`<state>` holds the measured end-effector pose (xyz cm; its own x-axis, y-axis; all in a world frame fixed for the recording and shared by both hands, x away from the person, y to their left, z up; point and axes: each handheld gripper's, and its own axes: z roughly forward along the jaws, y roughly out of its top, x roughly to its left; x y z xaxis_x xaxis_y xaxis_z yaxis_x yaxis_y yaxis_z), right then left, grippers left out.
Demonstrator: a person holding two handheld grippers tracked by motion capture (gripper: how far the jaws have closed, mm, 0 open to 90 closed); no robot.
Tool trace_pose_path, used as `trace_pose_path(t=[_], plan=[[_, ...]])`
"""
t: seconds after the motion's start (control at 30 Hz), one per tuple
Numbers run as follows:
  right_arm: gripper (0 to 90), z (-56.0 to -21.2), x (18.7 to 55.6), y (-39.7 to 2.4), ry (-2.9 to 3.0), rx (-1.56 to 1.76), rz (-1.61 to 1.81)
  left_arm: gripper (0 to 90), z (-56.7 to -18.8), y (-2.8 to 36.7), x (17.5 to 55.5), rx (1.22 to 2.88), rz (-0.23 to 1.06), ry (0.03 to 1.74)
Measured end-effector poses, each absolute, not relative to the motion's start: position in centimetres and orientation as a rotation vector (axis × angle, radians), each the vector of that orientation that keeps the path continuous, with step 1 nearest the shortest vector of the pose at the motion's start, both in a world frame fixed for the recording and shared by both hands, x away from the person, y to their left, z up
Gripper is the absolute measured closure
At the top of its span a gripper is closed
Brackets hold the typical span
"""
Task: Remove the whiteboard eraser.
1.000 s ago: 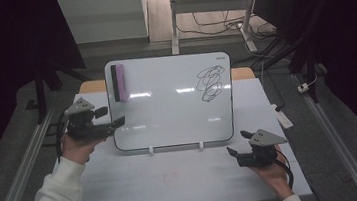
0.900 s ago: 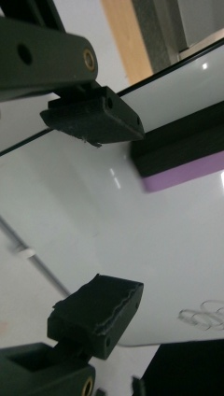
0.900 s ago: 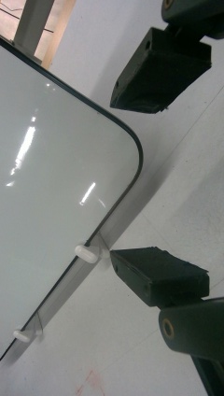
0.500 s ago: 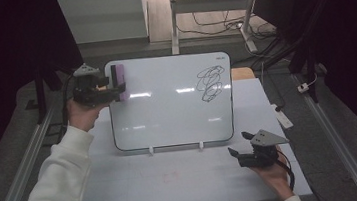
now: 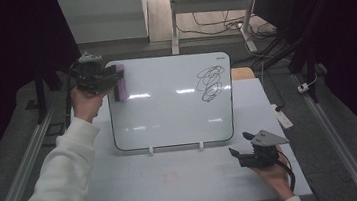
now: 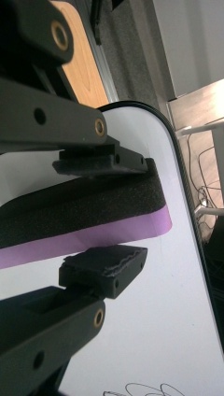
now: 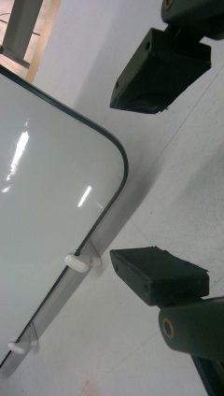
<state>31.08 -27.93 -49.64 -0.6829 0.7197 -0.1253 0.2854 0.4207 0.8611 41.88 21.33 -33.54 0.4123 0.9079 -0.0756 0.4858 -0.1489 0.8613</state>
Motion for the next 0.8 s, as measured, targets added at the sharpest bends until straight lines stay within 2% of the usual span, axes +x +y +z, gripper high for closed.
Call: trace_pose_path(t=[0.33,0.6,0.8], plan=[[22.5,-49.5,31.0,-27.8,2.19,0.838,1.185,60.9,-33.4,21.1,40.6,1.794,0.621,1.197],[22.7,-49.4,30.9,-27.7,2.187,0.837,1.188,61.4,-33.7,21.7,37.7,1.808,0.593,1.137],[22.7,-49.4,30.9,-27.6,2.187,0.834,1.186,61.4,-35.4,21.8,35.1,1.81,0.542,1.084]])
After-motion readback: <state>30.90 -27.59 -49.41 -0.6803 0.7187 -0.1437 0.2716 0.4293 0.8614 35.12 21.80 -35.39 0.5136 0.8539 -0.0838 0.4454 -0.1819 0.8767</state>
